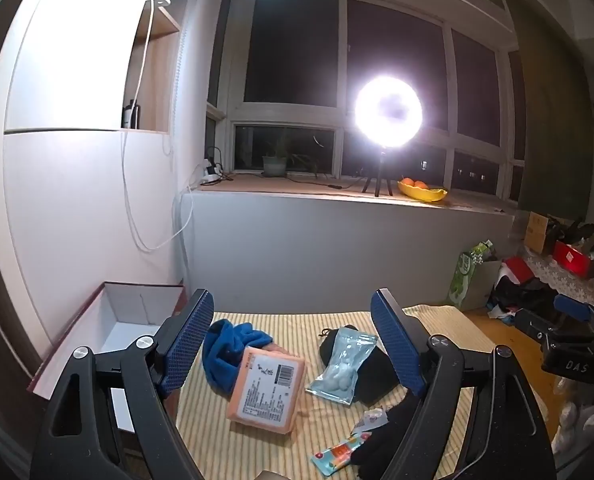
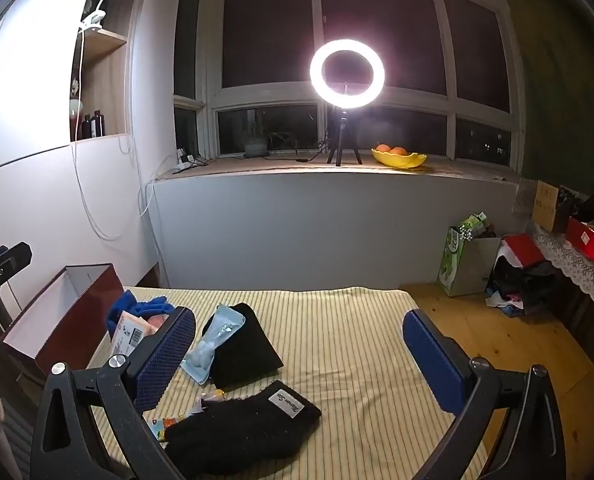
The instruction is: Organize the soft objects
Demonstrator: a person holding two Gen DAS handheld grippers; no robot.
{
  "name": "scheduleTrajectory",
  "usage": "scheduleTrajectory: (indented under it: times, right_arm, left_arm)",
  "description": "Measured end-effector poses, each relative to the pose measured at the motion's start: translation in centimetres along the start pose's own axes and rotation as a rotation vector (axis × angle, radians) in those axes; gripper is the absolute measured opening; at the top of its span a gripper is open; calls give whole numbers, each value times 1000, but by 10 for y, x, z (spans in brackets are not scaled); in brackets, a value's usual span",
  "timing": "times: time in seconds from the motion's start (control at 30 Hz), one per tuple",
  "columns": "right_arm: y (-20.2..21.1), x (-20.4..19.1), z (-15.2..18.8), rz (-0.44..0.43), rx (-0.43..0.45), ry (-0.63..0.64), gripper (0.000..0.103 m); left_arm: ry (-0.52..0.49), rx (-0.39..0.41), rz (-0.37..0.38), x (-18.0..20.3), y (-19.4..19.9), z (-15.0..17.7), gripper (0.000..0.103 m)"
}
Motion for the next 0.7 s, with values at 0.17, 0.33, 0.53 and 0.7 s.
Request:
scheduleTrajectory:
  times: [0.17,0.33,0.53,0.7]
  right_arm:
    - [0,0,2,4,-2,3,102]
    - [-2,-1,3,4,-5,2,102]
    - [-2,-1,5,3,-6,2,102]
    - [-2,-2,4,3,-7,3,102]
  left_arm:
    - [1,-7,-1,1,0,2,81]
    - [2,-15,3,-1,-3,0,81]
    - [-3,-12,5,2,-1,4,81]
    - [-3,-14,5,2,-1,2,81]
Point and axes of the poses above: each gripper's, at about its wrist camera, not at the fingertips, and y roughly against the way its jaws point, x to its right, z to its underside, the point moved 8 cm from there along -y, roughly the way its jaws point, and after that the axes turned 7 degrees about -x, right-handed, at the moved point
